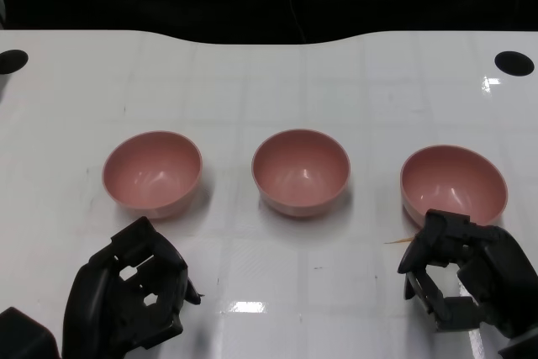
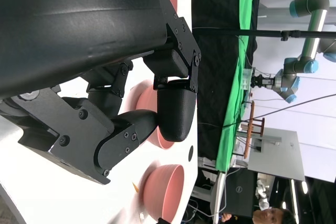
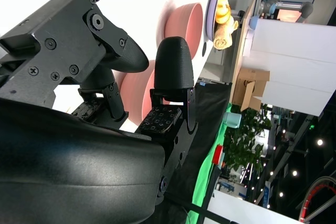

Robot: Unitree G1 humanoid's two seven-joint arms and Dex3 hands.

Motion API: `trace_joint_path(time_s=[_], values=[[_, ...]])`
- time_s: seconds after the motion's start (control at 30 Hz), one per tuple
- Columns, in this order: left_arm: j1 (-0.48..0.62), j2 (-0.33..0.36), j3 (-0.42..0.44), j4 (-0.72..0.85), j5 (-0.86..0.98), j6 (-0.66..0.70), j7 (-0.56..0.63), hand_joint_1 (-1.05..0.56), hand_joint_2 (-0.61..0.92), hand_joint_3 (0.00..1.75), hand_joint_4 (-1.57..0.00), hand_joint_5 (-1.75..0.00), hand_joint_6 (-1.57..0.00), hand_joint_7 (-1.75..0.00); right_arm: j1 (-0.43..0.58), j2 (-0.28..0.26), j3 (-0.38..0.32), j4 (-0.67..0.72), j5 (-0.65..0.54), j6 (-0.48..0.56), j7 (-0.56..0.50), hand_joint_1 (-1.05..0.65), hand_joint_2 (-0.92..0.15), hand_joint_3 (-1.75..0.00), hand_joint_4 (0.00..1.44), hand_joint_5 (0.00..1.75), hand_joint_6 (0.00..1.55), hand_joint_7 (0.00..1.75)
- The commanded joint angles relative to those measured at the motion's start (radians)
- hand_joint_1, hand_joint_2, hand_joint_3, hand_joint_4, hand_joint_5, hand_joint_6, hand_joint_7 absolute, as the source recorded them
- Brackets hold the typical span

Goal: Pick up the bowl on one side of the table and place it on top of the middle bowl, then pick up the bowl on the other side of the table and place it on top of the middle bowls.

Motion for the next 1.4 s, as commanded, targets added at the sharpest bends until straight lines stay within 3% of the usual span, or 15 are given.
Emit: trace_joint_path(time_s=[0.03,0.43,0.47,0.53,0.67,0.77,0.93,0.97,1.17,1.23,1.4], values=[[0.0,0.014,0.007,-0.005,0.0,0.001,0.008,-0.13,0.49,1.16,-0.74,-1.74,-0.73,-1.51,0.001,-0.006,-0.003,-0.012,-0.003,0.006,-0.011,-0.12,-0.35,-1.34,0.82,1.54,0.83,1.23],[-0.001,0.009,0.016,-0.011,-0.028,-0.001,0.002,-0.13,0.47,1.19,-0.74,-1.71,-0.74,-1.46,0.011,-0.004,0.003,-0.029,0.0,0.019,-0.015,-0.09,-0.36,-1.34,0.82,1.53,0.84,1.21],[-0.003,0.008,0.021,-0.01,-0.03,-0.006,0.008,-0.15,0.48,1.14,-0.75,-1.59,-0.77,-1.25,0.012,-0.004,0.005,-0.032,-0.003,0.019,-0.018,-0.09,-0.36,-1.34,0.82,1.53,0.84,1.21],[-0.005,0.005,0.03,-0.013,-0.017,-0.014,0.03,-0.17,0.5,1.03,-0.76,-1.43,-0.83,-0.98,0.013,-0.003,0.007,-0.034,-0.005,0.019,-0.021,-0.09,-0.36,-1.34,0.82,1.53,0.84,1.22],[-0.005,0.013,0.032,-0.019,0.029,-0.043,0.067,-0.2,0.55,0.91,-0.75,-1.32,-0.83,-0.82,0.012,-0.003,0.011,-0.031,-0.007,0.008,-0.026,-0.09,-0.35,-1.35,0.82,1.53,0.84,1.22],[-0.008,0.037,0.035,-0.021,0.089,-0.085,0.096,-0.22,0.75,0.48,-0.71,-1.14,-0.81,-0.53,0.016,-0.002,0.013,-0.038,-0.005,0.01,-0.025,-0.1,-0.35,-1.36,0.82,1.54,0.84,1.23],[-0.005,0.064,0.026,-0.028,0.19,-0.12,0.157,-0.21,0.87,0.2,-0.69,-0.93,-0.86,-0.18,0.025,-0.001,0.016,-0.053,-0.006,0.018,-0.028,-0.11,-0.35,-1.36,0.83,1.54,0.84,1.23],[-0.002,0.077,0.022,-0.045,0.244,-0.118,0.188,-0.22,0.9,0.14,-0.71,-0.76,-0.82,-0.1,0.028,0.0,0.018,-0.056,-0.006,0.018,-0.029,-0.1,-0.35,-1.36,0.83,1.54,0.83,1.23],[0.013,0.131,-0.006,-0.165,0.529,-0.044,0.356,-0.36,0.92,0.08,-0.65,-0.39,-0.64,0.0,0.031,0.004,0.02,-0.06,0.002,0.019,-0.022,-0.09,-0.36,-1.35,0.82,1.55,0.83,1.23],[0.016,0.134,-0.014,-0.179,0.55,-0.028,0.377,-0.37,0.92,0.07,-0.66,-0.36,-0.63,0.0,0.031,0.005,0.019,-0.06,0.002,0.019,-0.021,-0.09,-0.36,-1.35,0.82,1.55,0.83,1.24],[0.0,0.192,-0.072,-0.311,0.856,0.119,0.477,-0.4,0.92,0.03,-0.57,-0.23,-0.48,0.0,0.031,-0.002,0.016,-0.06,-0.015,0.012,-0.032,-0.11,-0.35,-1.35,0.82,1.55,0.84,1.23]])
